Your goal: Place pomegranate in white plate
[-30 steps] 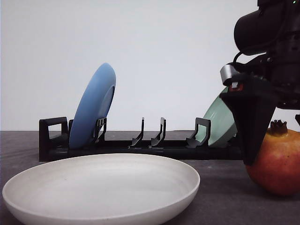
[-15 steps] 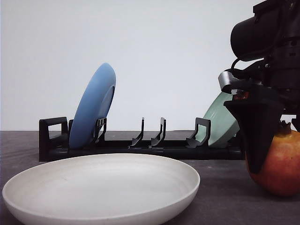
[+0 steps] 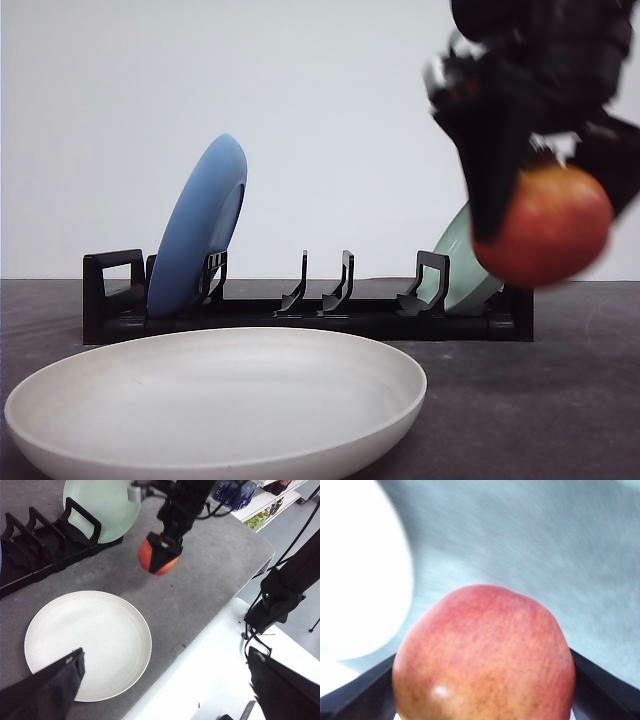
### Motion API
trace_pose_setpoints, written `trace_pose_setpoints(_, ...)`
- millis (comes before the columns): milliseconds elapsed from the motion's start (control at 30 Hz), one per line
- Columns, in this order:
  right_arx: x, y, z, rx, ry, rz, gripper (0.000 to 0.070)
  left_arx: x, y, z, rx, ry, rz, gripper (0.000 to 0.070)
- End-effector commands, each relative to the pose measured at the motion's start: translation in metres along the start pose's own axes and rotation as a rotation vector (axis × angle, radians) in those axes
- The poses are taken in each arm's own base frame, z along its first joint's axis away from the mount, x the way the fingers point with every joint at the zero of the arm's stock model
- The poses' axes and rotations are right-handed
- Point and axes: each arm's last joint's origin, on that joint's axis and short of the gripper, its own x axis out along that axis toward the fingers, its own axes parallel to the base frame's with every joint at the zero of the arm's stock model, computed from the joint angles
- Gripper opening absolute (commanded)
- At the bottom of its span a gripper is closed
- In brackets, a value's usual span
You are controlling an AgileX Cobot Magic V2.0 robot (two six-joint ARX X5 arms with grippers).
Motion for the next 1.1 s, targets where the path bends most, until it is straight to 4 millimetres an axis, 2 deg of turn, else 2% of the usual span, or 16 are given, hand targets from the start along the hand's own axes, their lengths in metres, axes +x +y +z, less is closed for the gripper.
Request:
trace_pose_setpoints(0,-0.005,0.015,0.009,-0.035,-0.016,0.015,0.0416,-0.003,-0.002,0.003,0.000,-0.011,-0.016,0.0636)
trace_pose_setpoints(100,-0.012,0.038,0.014,-0.091,-0.050,0.033,0.0416,-0.003,-0.002,0.003,0.000,-0.011,-0.016,0.0636)
trace_pose_setpoints(200,-0.007,0.065,0.018,-0.146,-0.051,0.051,0.0416,-0.003,-0.002,0.003,0.000,-0.012,-0.014,0.0636)
trace_pose_setpoints(300,0.007,0.089,0.019,-0.201,-0.030,0.062,0.0416,-0.003,-0.002,0.003,0.001,-0.015,-0.009,0.0636)
trace_pose_setpoints(500,0.053,0.130,0.019,-0.308,0.028,0.067,0.0416,-0.003,-0.001,0.004,0.001,-0.023,0.005,0.0636)
trace_pose_setpoints(633,0.077,0.144,0.022,-0.342,0.034,0.072,0.0416,-0.003,0.000,0.004,0.000,-0.042,0.035,0.0636)
trace_pose_setpoints(800,0.100,0.148,0.024,-0.352,0.066,0.061,0.0417,-0.003,0.000,0.005,-0.005,-0.057,0.056,0.0636)
trace_pose_setpoints(1067,0.111,0.148,0.025,-0.353,0.093,0.049,0.0442,-0.003,0.000,0.005,-0.020,-0.061,0.053,0.0636)
